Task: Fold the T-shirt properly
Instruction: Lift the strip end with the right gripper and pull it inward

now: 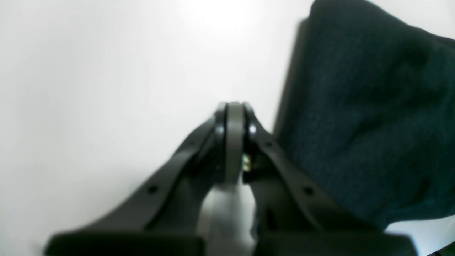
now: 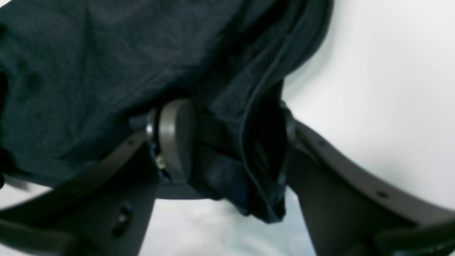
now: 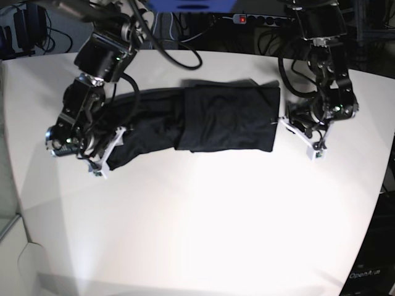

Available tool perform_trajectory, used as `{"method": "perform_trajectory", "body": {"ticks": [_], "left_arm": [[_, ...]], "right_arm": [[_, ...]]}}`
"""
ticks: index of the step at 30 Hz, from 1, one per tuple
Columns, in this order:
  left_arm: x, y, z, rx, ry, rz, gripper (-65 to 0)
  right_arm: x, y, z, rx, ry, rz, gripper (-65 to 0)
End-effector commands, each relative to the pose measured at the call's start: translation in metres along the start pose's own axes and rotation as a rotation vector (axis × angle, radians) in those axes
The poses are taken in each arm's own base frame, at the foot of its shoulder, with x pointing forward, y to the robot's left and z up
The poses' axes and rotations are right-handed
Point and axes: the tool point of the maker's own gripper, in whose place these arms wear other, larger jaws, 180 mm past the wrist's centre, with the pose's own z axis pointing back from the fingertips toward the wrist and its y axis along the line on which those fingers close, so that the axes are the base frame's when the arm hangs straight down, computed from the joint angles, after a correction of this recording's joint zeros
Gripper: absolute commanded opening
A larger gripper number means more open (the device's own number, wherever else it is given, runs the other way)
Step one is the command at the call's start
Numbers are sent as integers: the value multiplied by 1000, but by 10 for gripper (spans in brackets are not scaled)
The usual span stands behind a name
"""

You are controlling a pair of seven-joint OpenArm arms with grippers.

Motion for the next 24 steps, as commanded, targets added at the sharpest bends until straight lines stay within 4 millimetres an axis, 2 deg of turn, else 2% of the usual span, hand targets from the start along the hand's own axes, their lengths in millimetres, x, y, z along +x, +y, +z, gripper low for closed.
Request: {"method": "perform_trajectory", "body": {"ticks": [1, 6, 9, 20, 24], "left_arm": [[-7, 5, 0, 26, 36, -9, -650], [-8, 6, -1, 26, 40, -7, -650], [-8, 6, 0, 27, 41, -8, -650], [-8, 6, -1, 26, 41, -7, -650], [-8, 5, -1, 24, 42, -7, -650]], "right_arm": [[-2, -2, 1, -7, 19, -1, -310], [6, 17, 1, 172, -116, -112, -312], [11, 19, 4, 232, -179, -171, -311], [14, 25, 8, 291, -212, -200, -312], [6, 27, 5, 294, -195, -203, -315]]}}
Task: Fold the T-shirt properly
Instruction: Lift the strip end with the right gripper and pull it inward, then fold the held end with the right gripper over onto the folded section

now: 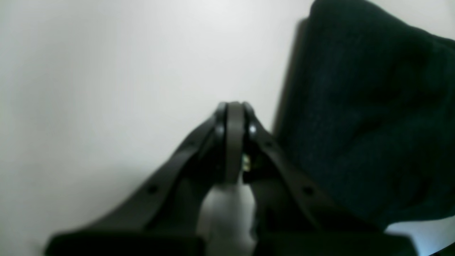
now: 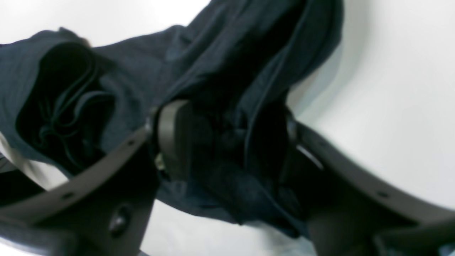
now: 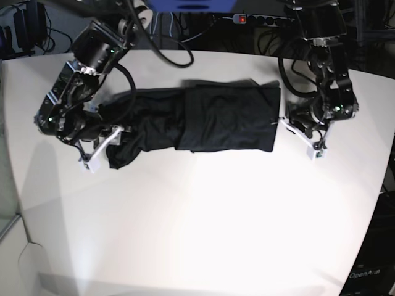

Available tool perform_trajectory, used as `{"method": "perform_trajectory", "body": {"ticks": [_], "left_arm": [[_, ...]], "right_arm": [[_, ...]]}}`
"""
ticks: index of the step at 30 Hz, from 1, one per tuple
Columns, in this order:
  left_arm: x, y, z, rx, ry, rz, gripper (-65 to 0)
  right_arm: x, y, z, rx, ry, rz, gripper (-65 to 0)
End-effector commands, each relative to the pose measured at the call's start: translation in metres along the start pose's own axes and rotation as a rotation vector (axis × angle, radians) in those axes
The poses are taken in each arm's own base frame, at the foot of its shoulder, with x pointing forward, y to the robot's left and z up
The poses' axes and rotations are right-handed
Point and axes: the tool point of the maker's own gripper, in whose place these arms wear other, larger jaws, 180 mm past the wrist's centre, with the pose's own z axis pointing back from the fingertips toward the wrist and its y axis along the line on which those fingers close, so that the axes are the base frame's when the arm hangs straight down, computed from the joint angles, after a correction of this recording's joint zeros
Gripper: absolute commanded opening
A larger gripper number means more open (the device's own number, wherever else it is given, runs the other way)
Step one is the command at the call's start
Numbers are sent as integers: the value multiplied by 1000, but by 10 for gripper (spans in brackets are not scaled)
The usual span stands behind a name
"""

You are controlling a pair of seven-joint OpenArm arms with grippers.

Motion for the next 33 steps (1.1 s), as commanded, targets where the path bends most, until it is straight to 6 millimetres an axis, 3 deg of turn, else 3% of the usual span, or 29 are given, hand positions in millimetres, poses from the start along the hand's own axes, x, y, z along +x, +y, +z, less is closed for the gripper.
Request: {"method": "perform_trajectory", "body": {"ticks": [1, 6, 9, 13, 21, 25, 33], "left_arm": [[-8, 5, 0, 25, 40, -8, -650], [-7, 5, 0, 25, 39, -8, -650], [-7, 5, 0, 25, 37, -8, -650], [-8, 5, 0, 25, 39, -8, -650], [-8, 5, -1, 25, 40, -7, -650], [-8, 5, -1, 26, 40, -8, -650], [-8, 6, -1, 29, 41, -9, -650]], "right_arm": [[-1, 1, 0, -6, 23, 8, -315], [-6, 1, 0, -6, 32, 5, -363], [-8, 1, -2, -2, 37, 3, -470], [-22, 8, -18, 51, 97, -25, -650], [-6, 21, -21, 57, 92, 48, -648], [20, 19, 3, -10, -1, 117, -648], [55, 40, 41, -98, -127, 290, -648]]}}
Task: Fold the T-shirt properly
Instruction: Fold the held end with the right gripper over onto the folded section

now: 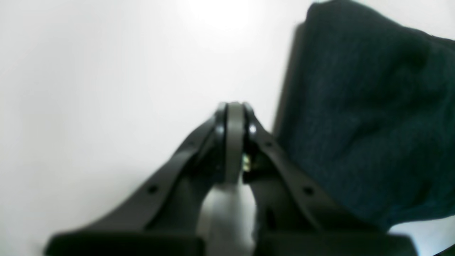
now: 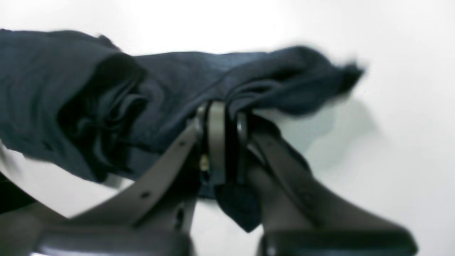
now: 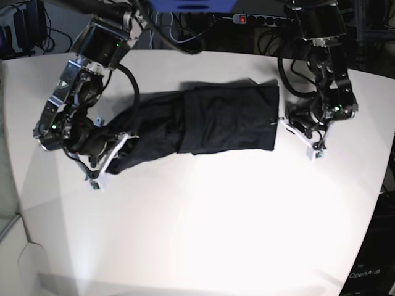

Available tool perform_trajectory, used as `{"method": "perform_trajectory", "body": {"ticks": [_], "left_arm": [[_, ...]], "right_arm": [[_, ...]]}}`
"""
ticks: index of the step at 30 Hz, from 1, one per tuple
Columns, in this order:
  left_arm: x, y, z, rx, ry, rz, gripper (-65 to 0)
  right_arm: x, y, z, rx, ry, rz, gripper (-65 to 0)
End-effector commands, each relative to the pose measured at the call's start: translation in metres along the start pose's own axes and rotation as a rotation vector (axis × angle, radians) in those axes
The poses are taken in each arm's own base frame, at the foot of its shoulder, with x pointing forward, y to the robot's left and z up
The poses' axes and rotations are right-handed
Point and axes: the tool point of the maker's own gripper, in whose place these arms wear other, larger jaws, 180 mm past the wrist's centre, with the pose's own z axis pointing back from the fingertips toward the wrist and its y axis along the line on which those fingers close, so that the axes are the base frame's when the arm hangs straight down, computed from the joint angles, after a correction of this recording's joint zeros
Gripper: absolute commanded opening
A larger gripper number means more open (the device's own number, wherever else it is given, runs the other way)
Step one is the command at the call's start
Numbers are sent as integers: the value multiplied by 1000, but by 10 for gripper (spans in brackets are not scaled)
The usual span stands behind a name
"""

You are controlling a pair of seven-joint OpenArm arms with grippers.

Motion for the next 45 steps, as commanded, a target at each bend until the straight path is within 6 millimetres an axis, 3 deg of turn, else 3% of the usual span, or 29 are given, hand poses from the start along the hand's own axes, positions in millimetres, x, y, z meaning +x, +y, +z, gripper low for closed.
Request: {"method": "perform_trajectory", "body": {"ticks": [1, 6, 10, 14, 25, 38, 45], "left_arm": [[-9, 5, 0, 23, 46, -7, -650], [-8, 4, -1, 21, 44, 1, -650], [-11, -12, -5, -7, 47, 21, -650], [-14, -23, -7, -30, 50, 32, -650], [-12, -24, -7, -38, 45, 32, -650], [-15, -18, -4, -27, 51, 30, -650], [-10, 0, 5, -19, 13, 95, -650]], "right_arm": [[14, 2, 7, -6, -47, 21, -648], [7, 21, 5, 25, -33, 76, -648], [0, 46, -1, 109, -28, 108, -648], [2, 82, 1, 279, -100, 90, -648], [24, 201, 15, 716, -265, 138, -648], [16, 257, 2, 908, -267, 74, -648], [12, 260, -6, 921, -253, 40, -648]]}}
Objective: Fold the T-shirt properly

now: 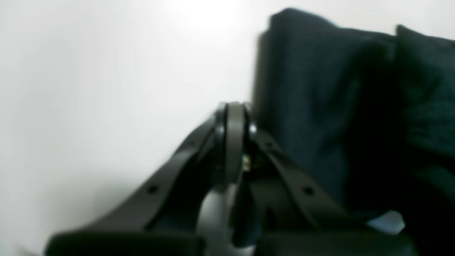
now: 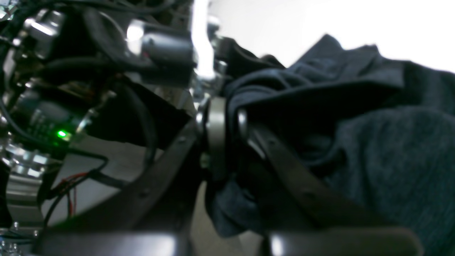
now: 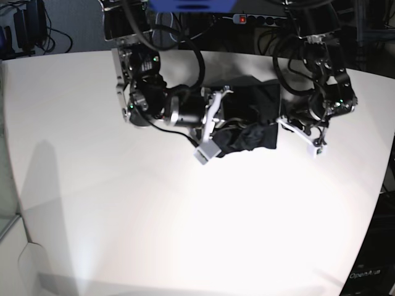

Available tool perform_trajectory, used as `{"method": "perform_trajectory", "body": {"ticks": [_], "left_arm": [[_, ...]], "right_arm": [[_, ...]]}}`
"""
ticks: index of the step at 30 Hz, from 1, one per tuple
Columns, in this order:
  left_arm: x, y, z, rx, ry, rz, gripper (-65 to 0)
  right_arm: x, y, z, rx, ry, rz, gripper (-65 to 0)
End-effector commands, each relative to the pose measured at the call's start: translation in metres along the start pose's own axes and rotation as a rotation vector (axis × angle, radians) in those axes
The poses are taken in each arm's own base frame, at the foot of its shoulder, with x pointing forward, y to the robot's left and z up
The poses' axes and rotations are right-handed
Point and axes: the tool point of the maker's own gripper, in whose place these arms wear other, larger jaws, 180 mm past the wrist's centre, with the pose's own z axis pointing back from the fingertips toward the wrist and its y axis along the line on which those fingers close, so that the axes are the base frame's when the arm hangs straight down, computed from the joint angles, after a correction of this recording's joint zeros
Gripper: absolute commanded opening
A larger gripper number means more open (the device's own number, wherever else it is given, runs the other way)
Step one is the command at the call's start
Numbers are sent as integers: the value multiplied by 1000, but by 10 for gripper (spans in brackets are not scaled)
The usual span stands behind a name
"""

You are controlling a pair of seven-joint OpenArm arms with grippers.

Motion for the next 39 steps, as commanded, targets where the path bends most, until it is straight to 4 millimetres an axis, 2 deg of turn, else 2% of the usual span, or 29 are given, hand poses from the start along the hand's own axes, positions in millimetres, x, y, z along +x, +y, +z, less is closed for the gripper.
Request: {"method": "perform_trajectory", "body": {"ticks": [1, 3, 7, 10, 13, 16, 21, 23, 29, 34, 39], "left_arm": [[0, 8, 6, 26, 10, 5, -650], [7, 17, 15, 38, -16, 6, -650], [3, 33, 26, 77, 6, 17, -650], [-10, 58, 31, 123, 25, 40, -650], [-24, 69, 35, 148, 57, 37, -650], [-30, 79, 40, 172, 69, 24, -650], [-37, 83, 41, 179, 83, 24, -650], [-38, 81, 40, 175, 84, 27, -650], [-40, 74, 36, 157, 90, 31, -650], [-41, 73, 35, 155, 91, 33, -650], [-41, 72, 35, 153, 91, 34, -650]], "right_arm": [[21, 9, -1, 31, -62, 20, -648], [22, 9, -1, 30, -62, 22, -648], [21, 8, -2, 28, -58, 20, -648], [20, 7, -2, 28, -57, 19, -648], [17, 6, -3, 28, -48, 8, -645], [16, -3, -9, 29, -42, -18, -644], [11, -11, -15, 29, -57, -68, -644], [15, -4, -20, 50, -52, -42, -644], [9, 10, -32, 85, -4, -4, -644], [2, -3, -32, 11, 33, -18, -643], [6, -5, -32, 2, 32, -14, -639]]}}
